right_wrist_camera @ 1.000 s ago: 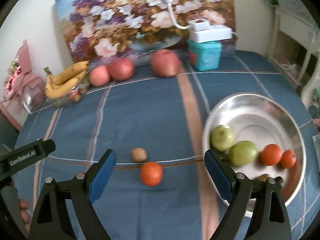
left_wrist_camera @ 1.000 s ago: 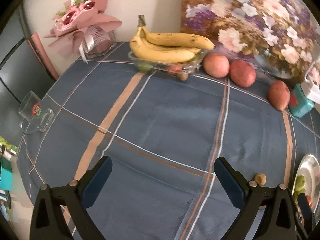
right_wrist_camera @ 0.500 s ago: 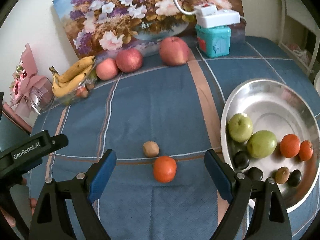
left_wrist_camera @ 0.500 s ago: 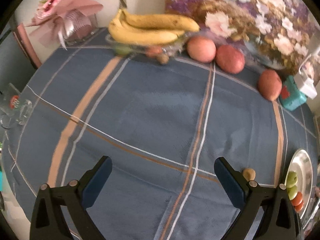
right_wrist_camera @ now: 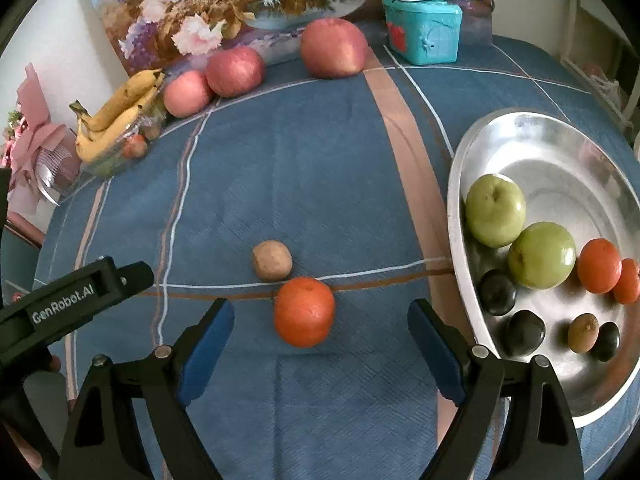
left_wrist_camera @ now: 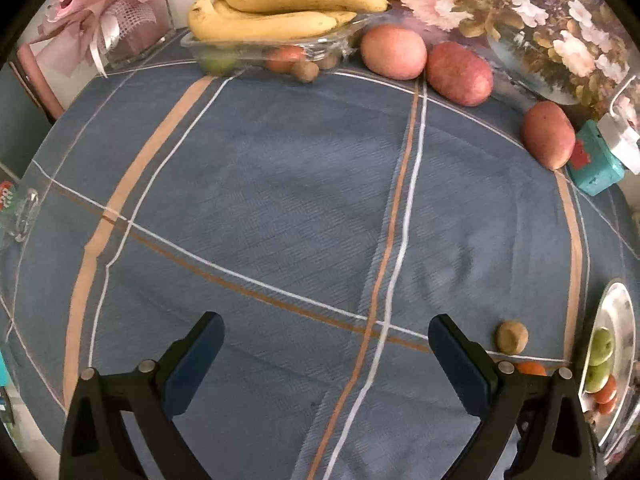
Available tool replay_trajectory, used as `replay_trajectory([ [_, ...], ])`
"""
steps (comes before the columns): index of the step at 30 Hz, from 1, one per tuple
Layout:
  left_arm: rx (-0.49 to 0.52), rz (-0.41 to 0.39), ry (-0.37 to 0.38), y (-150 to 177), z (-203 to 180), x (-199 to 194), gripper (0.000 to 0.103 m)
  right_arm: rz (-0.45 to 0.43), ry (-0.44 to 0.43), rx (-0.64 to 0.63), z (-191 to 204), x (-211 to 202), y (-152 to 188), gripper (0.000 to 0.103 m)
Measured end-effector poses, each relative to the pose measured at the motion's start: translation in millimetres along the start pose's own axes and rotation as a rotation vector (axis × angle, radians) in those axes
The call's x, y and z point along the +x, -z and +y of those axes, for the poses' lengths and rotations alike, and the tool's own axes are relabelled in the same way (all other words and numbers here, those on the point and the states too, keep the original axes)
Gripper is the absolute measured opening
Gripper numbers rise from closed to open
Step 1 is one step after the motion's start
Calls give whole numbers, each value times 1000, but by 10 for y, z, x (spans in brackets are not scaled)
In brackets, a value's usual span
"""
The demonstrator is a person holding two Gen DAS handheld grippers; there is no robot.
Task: Organize fruits
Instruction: 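Move both grippers back toward the last kiwi and tangerine, then grasp the tangerine with the right gripper while the left gripper grasps the kiwi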
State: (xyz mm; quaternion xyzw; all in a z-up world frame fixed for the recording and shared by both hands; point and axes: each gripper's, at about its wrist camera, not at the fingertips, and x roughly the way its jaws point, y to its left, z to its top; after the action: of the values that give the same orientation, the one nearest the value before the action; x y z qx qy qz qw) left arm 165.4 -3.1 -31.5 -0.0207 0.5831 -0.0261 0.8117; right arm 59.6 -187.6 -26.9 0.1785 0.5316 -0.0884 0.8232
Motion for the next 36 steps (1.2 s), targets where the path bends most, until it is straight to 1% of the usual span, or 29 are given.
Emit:
replay_trajectory([
  [2,-6,-10,15,-18,-10,-11,103,6,5,-1,-5,13,-1,65],
  [6,-21,-23,35,-38,-29,-40,103,21,-21,9,-31,35,-6,59],
  [7,-21,-23,45,-42,-39,-43,103,27,-30,13,-40,39,-11,53],
  [10,-22,-32,57,-48,-40,-60,103,32,-56,35,-59,26,-21,45],
  [13,-58,-33,99,-54,-9,-76,103,34,-74,41,-56,15,-32,36],
  [16,-70,-22,134,-55,-8,-66,103,31,-69,32,-44,-2,-38,34],
  [20,-67,-18,127,-59,-30,-62,103,34,-70,27,-36,4,-53,34],
  [24,-60,-19,149,-55,-63,-61,103,36,-79,34,-61,8,-53,34],
  [26,-44,-9,170,-50,-108,-54,103,36,-77,49,-95,0,-55,33],
  [31,10,4,181,-29,-259,-37,103,4,-53,76,-217,-101,-99,32],
  [33,25,17,208,-20,-322,-20,103,-2,-38,68,-232,-128,-111,31],
  [36,52,23,256,-8,-428,1,102,2,-48,74,-243,-116,-116,31],
])
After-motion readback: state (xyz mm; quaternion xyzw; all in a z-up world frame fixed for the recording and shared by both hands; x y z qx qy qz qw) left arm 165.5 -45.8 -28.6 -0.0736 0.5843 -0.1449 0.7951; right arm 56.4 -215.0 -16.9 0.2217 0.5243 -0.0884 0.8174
